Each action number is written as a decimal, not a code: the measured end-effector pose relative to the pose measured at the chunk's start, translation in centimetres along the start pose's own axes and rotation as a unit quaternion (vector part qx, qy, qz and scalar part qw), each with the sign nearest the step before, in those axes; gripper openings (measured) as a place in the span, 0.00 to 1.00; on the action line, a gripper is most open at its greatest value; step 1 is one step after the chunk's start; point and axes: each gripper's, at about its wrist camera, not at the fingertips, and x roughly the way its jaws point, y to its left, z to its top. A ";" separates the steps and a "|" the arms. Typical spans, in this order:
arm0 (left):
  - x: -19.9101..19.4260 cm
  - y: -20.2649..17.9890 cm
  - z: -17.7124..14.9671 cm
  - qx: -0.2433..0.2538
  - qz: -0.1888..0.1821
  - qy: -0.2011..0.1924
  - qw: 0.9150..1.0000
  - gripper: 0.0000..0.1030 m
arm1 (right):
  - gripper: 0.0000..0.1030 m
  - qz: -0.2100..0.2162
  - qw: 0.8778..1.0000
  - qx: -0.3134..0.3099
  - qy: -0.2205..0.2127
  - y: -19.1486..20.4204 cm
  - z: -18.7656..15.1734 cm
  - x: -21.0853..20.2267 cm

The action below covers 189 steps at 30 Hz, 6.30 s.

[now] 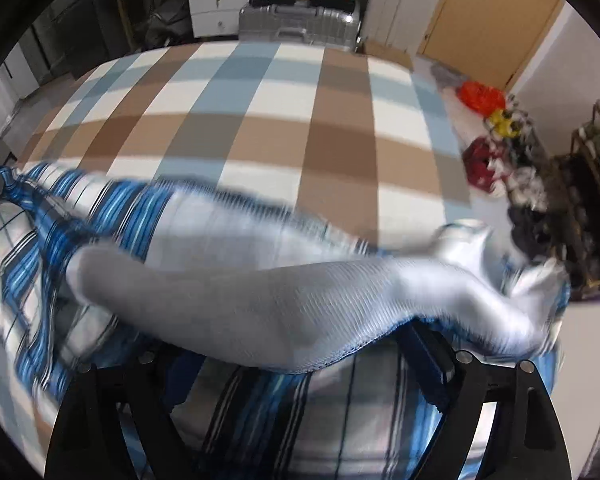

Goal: Fold large clothes

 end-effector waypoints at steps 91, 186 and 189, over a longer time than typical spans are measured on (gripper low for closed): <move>0.7 10.9 -10.5 -0.063 0.046 -0.129 0.989 0.02 | 1.00 -0.043 0.999 0.015 -0.029 10.5 -5.2 -2.0; 5.6 -2.3 -21.1 0.289 0.380 -0.235 0.847 0.68 | 0.98 0.049 0.992 0.020 -0.114 10.2 -20.1 -9.9; 6.0 -2.4 -21.4 0.291 0.383 -0.234 0.845 0.68 | 0.99 0.049 0.991 0.079 -0.099 7.1 -20.3 -9.0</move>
